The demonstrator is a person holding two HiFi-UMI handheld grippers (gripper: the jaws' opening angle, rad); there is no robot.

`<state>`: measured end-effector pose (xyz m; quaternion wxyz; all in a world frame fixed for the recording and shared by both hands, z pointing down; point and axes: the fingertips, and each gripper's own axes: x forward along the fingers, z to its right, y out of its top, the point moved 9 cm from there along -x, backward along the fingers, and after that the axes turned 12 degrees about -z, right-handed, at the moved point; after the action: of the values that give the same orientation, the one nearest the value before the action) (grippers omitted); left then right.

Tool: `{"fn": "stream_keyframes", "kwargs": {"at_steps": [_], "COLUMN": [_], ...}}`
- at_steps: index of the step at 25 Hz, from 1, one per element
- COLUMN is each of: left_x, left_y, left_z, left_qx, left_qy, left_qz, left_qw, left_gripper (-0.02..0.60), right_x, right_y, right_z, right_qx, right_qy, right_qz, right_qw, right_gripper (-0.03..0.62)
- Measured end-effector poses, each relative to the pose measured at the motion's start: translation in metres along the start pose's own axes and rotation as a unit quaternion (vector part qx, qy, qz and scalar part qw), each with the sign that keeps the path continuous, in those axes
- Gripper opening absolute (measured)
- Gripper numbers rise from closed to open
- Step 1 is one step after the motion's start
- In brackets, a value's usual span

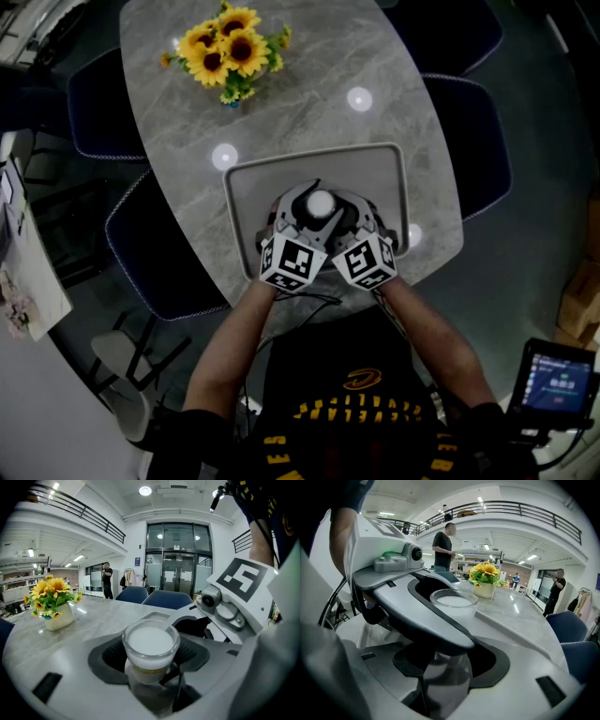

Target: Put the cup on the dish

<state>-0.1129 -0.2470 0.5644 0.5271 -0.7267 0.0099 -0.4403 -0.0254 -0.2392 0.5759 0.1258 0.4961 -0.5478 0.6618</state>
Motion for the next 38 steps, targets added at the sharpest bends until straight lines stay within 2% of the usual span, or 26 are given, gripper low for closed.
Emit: {"fn": "stream_keyframes", "kwargs": {"at_steps": [5, 10, 22, 26, 31, 34, 37, 38], "left_x": [-0.001, -0.001, -0.010, -0.027, -0.052, -0.060, -0.079, -0.085], "left_y": [0.000, -0.002, -0.012, -0.009, -0.015, -0.017, -0.006, -0.002], "left_z": [-0.001, -0.004, -0.008, -0.003, -0.001, -0.002, 0.006, 0.009], "left_qx": [-0.003, -0.010, -0.024, -0.028, -0.037, -0.056, -0.081, -0.090], "left_qy": [0.000, 0.002, 0.016, 0.023, 0.034, 0.039, 0.029, 0.025], "left_qz": [0.003, 0.001, -0.003, -0.006, -0.014, -0.017, -0.003, 0.006], "left_qw": [1.0000, 1.0000, 0.9996, 0.9993, 0.9986, 0.9975, 0.9963, 0.9956], "left_gripper": [0.262, 0.302, 0.310, 0.310, 0.310, 0.310, 0.310, 0.308], "right_x": [0.000, 0.001, -0.007, -0.020, -0.039, -0.049, -0.074, -0.083], "right_y": [0.000, 0.000, -0.007, -0.009, -0.013, -0.017, -0.012, -0.009], "right_z": [0.000, 0.001, 0.005, 0.000, -0.005, 0.003, 0.008, 0.010], "right_qx": [0.004, 0.003, 0.013, 0.024, 0.058, 0.089, 0.123, 0.131], "right_qy": [0.002, 0.007, 0.007, 0.006, 0.014, 0.022, 0.019, 0.016], "right_qz": [0.000, -0.003, 0.002, 0.005, 0.021, 0.042, 0.074, 0.086], "right_qw": [1.000, 1.000, 1.000, 1.000, 0.998, 0.995, 0.989, 0.987], "right_gripper": [0.227, 0.227, 0.227, 0.227, 0.227, 0.227, 0.225, 0.136]}}
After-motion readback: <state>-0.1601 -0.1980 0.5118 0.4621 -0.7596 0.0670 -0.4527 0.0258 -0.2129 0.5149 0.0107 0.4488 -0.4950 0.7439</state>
